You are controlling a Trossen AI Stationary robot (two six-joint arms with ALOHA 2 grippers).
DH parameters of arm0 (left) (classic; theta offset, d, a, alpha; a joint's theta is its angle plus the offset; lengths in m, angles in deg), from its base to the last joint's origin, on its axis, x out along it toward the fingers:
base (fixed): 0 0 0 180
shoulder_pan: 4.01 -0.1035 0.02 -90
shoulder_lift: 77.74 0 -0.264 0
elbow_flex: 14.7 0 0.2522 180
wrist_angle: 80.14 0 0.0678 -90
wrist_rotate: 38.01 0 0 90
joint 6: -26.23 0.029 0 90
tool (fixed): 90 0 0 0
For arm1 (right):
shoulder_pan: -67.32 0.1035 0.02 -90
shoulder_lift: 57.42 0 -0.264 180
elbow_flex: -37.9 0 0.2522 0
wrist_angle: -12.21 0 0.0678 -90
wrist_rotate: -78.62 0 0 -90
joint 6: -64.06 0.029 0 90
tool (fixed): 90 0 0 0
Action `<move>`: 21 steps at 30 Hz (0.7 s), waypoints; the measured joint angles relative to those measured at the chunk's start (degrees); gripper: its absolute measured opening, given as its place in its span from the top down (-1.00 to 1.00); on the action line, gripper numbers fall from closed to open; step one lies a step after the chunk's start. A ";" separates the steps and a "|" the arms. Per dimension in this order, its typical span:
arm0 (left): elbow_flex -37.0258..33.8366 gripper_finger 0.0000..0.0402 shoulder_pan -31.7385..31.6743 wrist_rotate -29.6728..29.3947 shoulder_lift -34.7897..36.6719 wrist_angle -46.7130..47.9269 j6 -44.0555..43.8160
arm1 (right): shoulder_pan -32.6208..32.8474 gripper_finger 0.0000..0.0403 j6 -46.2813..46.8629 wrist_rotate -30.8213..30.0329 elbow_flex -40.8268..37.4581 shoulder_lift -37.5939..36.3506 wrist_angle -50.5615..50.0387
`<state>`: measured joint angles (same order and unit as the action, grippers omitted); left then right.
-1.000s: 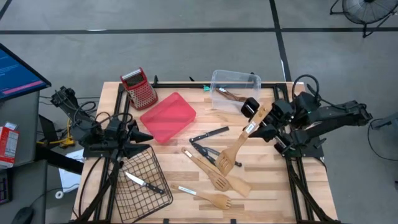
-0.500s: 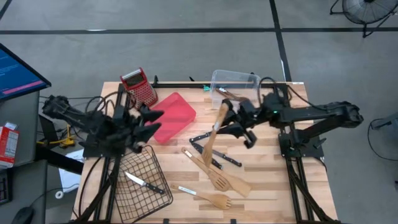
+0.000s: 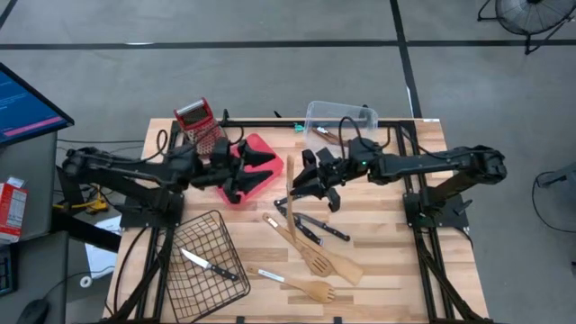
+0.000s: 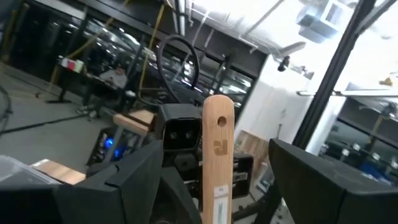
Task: Pick & Place Kitchen Items
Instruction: Put the wooden slotted spatula into the red bin
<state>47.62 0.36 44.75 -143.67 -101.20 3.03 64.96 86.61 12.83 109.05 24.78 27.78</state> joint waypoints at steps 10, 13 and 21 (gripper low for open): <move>0.00 -0.34 -4.50 14.17 -3.73 0.04 -2.79 | 0.06 0.60 -0.01 2.98 -0.02 0.68 -0.05; 0.00 -0.34 -5.55 16.78 -5.09 -1.09 -2.97 | 0.08 0.59 -0.03 3.12 -0.02 0.68 -0.10; 0.02 -0.33 -6.41 19.86 -8.32 -7.55 -5.23 | 0.06 0.58 -0.03 4.48 -0.02 0.68 -0.14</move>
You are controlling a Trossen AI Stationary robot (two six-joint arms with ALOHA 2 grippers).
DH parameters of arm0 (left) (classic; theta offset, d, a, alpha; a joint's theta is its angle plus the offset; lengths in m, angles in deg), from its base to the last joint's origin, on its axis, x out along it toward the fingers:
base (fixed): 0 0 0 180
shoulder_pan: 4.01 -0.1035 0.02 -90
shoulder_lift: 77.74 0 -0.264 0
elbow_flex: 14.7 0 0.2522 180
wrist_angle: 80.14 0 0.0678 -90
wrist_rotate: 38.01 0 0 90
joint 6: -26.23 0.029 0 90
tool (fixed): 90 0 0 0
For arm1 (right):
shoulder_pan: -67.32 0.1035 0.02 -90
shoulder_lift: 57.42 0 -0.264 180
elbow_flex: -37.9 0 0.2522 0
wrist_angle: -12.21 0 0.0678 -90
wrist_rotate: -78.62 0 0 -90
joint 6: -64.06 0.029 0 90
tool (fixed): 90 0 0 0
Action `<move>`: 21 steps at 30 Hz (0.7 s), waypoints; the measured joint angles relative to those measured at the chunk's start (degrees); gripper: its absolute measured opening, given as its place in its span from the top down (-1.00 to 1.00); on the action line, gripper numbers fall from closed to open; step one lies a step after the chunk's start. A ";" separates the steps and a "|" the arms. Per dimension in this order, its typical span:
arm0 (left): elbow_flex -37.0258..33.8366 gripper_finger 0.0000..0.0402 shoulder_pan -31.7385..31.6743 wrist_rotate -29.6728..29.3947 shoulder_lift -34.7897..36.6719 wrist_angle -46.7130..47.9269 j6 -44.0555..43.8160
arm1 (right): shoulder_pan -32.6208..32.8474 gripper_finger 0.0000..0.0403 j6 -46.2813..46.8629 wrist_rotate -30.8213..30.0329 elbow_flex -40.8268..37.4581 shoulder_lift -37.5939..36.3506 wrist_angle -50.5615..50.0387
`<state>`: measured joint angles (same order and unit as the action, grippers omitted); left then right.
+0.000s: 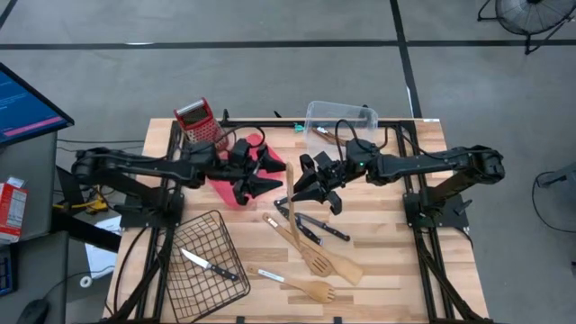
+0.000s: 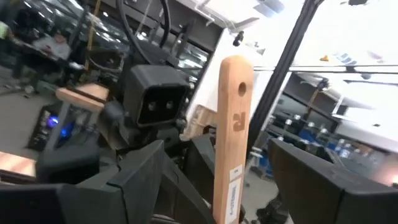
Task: Pick & Place Kitchen Items
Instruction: Put the wooden slotted spatula into the red bin
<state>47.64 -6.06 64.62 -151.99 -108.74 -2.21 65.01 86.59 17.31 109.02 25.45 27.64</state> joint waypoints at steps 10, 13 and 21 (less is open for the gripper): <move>1.32 -0.28 0.57 3.67 -3.60 -7.66 -2.45 | 0.02 0.58 -0.02 1.33 0.00 -0.01 -0.15; 3.66 -0.18 0.57 6.25 -4.84 -8.08 -2.34 | 0.02 0.58 -0.02 1.42 0.00 0.00 -0.31; 5.33 0.14 0.45 9.40 -8.52 -7.03 -3.68 | 0.04 0.58 0.61 3.01 0.01 -0.02 -0.53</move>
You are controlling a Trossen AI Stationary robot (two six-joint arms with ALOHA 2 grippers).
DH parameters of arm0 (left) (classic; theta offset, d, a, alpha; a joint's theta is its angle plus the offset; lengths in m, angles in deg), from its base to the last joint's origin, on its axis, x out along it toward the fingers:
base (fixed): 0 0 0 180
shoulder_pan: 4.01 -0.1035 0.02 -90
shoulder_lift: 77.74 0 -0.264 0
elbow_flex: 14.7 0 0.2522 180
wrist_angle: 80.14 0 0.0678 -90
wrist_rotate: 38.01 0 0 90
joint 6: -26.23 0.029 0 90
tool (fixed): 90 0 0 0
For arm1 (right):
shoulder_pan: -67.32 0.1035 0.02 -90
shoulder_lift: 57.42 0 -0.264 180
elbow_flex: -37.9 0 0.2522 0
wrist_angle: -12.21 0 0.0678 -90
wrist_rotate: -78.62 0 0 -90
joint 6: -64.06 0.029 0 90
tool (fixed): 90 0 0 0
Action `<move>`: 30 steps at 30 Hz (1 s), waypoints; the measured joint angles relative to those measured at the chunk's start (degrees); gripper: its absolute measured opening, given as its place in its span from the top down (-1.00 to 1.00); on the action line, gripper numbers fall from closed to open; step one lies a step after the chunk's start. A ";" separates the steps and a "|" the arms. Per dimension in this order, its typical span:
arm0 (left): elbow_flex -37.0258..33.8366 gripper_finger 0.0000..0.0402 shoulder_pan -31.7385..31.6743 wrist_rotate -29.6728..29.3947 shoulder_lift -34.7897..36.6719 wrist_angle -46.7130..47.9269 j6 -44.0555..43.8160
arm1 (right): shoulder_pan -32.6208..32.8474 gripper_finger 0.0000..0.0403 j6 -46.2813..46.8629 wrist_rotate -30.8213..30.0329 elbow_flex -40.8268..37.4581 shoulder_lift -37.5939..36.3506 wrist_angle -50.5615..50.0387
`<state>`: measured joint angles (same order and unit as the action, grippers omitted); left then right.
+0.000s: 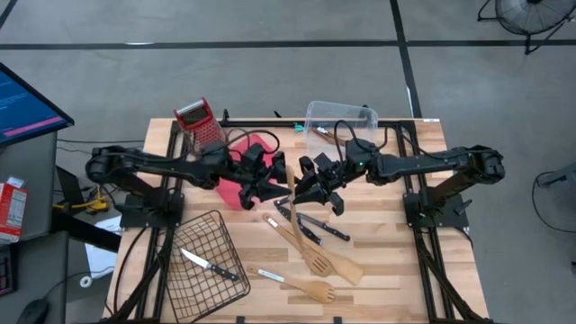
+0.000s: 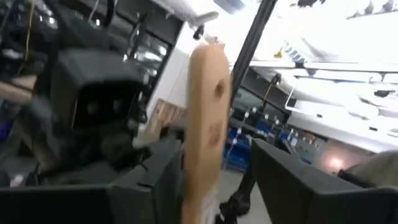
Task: Pick & Place Kitchen Items
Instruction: Put the wooden slotted spatula into the red bin
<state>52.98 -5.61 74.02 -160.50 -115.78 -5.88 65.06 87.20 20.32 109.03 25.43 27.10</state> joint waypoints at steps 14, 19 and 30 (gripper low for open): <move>-0.02 0.98 -0.66 2.28 0.65 0.49 0.67 | 0.33 0.63 2.54 0.41 -0.01 -0.09 0.80; -0.02 0.98 -0.45 1.68 2.37 1.17 1.74 | -0.89 0.60 8.32 2.27 -0.01 -1.70 -0.42; 0.00 0.99 -0.74 -31.05 20.46 26.46 22.05 | -3.87 0.56 7.75 7.51 -0.01 -18.22 -22.30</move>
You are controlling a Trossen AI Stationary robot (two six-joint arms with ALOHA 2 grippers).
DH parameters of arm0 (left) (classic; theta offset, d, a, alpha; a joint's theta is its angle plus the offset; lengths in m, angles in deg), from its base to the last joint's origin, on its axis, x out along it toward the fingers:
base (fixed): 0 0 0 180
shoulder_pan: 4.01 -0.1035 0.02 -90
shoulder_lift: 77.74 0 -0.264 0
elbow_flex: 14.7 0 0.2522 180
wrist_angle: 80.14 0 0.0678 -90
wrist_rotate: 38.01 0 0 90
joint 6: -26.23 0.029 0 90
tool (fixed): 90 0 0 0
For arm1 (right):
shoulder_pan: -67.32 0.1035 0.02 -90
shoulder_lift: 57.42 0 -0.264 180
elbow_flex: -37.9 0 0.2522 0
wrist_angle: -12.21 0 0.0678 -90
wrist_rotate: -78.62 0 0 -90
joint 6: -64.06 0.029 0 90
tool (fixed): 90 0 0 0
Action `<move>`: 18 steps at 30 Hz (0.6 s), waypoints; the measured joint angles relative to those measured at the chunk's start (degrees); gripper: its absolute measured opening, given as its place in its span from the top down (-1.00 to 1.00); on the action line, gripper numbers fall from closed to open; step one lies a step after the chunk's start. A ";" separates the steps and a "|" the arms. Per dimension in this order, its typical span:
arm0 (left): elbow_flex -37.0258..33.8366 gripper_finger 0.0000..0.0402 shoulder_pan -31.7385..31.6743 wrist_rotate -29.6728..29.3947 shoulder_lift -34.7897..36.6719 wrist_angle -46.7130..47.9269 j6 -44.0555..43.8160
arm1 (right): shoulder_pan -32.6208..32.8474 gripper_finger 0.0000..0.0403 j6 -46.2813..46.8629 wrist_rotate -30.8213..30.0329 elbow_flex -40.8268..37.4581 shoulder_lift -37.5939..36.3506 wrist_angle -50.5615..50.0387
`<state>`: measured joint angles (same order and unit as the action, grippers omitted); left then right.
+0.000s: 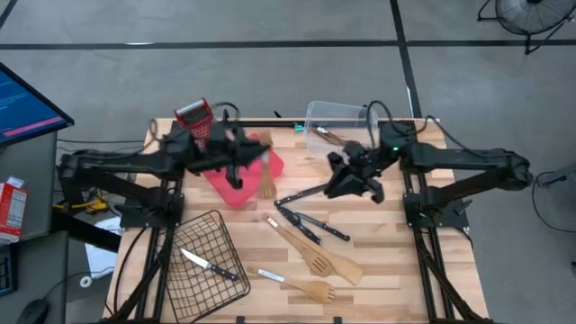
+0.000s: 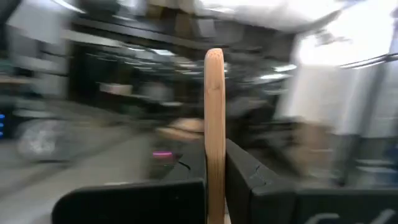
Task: Pick & Place Kitchen Items
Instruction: Put the wooden slotted spatula into the red bin
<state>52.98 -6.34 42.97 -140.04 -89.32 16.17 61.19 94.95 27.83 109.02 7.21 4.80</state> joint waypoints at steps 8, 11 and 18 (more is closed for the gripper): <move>-0.02 0.99 -4.82 -27.28 4.49 24.25 8.63 | -0.04 0.67 -6.82 -12.89 0.00 -7.21 -13.86; -0.52 0.99 -8.28 -28.01 2.28 26.71 7.46 | 0.05 0.67 -6.88 -13.69 0.00 -7.38 -13.88; -2.84 0.99 -13.39 -27.86 -5.67 26.80 4.76 | 1.24 0.67 -6.91 -13.83 -0.02 -5.30 -15.17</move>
<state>50.13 -19.73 15.11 -145.71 -62.52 20.93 62.42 88.04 14.00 109.00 1.91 -10.36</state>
